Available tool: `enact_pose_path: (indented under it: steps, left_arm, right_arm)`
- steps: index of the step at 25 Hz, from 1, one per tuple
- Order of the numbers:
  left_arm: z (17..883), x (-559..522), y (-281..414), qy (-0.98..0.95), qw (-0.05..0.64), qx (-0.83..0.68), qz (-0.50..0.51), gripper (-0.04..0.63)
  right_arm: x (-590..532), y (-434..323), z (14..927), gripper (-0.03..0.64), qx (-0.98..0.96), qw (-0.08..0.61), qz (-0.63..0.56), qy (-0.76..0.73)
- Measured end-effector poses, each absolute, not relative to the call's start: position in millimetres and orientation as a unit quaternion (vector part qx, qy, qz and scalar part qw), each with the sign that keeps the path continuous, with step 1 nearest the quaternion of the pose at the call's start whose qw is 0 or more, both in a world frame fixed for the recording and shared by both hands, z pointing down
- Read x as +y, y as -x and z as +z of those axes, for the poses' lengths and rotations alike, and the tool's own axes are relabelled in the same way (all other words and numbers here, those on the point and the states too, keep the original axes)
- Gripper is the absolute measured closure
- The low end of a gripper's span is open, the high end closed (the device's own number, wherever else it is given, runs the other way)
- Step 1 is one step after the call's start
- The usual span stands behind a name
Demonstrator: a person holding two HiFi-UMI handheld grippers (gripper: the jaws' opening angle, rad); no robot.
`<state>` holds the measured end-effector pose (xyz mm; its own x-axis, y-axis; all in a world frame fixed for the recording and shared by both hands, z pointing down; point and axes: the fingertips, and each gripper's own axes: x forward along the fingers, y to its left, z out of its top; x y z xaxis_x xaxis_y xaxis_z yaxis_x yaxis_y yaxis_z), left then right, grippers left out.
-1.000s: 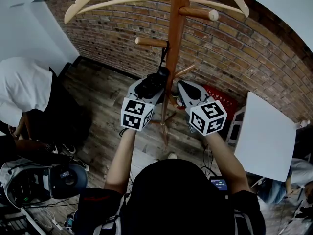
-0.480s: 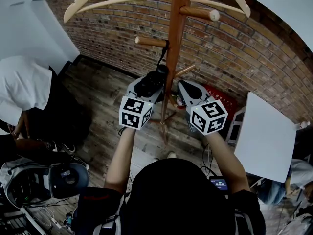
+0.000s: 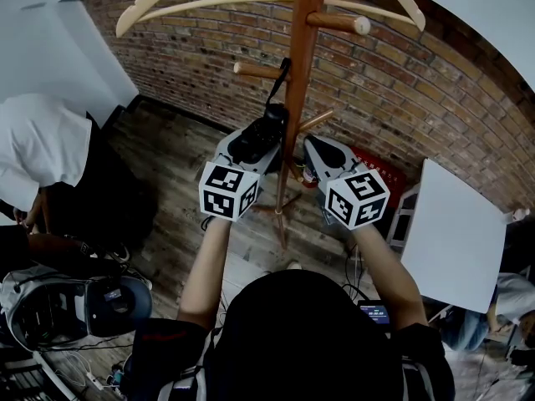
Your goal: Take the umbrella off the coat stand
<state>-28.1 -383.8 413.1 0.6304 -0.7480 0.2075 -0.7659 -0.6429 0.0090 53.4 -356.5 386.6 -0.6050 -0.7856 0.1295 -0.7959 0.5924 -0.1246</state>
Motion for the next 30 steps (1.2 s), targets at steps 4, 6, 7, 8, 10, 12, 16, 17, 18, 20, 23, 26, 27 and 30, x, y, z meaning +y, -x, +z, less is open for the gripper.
enact_pose_path:
  steps: [4, 6, 7, 8, 10, 12, 16, 17, 18, 20, 23, 26, 27, 30]
  left_arm:
    - [404, -382, 32, -0.9, 0.045, -0.425, 0.083, 0.328]
    - [402, -380, 35, -0.9, 0.045, -0.427, 0.077, 0.328]
    - [400, -379, 36, -0.899, 0.045, -0.428, 0.074, 0.328]
    - [398, -378, 38, -0.899, 0.045, -0.429, 0.071, 0.328]
    - [392, -376, 41, -0.899, 0.043, -0.431, 0.066, 0.328]
    - [385, -375, 44, -0.898, 0.039, -0.433, 0.062, 0.328]
    - [375, -371, 50, -0.897, 0.035, -0.438, 0.053, 0.328]
    - [373, -370, 52, -0.897, 0.035, -0.439, 0.051, 0.328]
    - [371, -369, 54, -0.897, 0.034, -0.439, 0.049, 0.328]
    - [366, -368, 58, -0.896, 0.033, -0.44, 0.047, 0.328]
    - [362, -366, 64, -0.893, 0.028, -0.446, 0.047, 0.328]
    - [358, -363, 67, -0.893, 0.028, -0.448, 0.04, 0.328]
    - [356, -362, 68, -0.893, 0.028, -0.449, 0.037, 0.328]
    - [350, -359, 70, -0.893, 0.026, -0.449, 0.03, 0.328]
  right_arm:
    - [-353, -53, 384, 0.588, -0.893, 0.029, 0.08, -0.442]
    - [-352, -53, 384, 0.588, -0.893, 0.028, 0.078, -0.442]
    - [-351, -52, 384, 0.588, -0.893, 0.027, 0.078, -0.442]
    - [-350, -51, 383, 0.588, -0.893, 0.026, 0.077, -0.442]
    - [-349, -49, 380, 0.588, -0.893, 0.025, 0.076, -0.442]
    - [-347, -47, 377, 0.588, -0.894, 0.024, 0.074, -0.442]
    - [-345, -44, 374, 0.588, -0.894, 0.022, 0.072, -0.441]
    - [-344, -43, 373, 0.588, -0.895, 0.02, 0.072, -0.44]
    - [-343, -42, 372, 0.588, -0.895, 0.019, 0.072, -0.44]
    - [-341, -40, 370, 0.588, -0.895, 0.018, 0.071, -0.439]
    - [-339, -38, 370, 0.588, -0.895, 0.018, 0.072, -0.439]
    - [-337, -37, 369, 0.588, -0.895, 0.016, 0.071, -0.439]
    - [-336, -37, 368, 0.588, -0.895, 0.016, 0.071, -0.439]
    - [-333, -35, 367, 0.588, -0.895, 0.014, 0.07, -0.44]
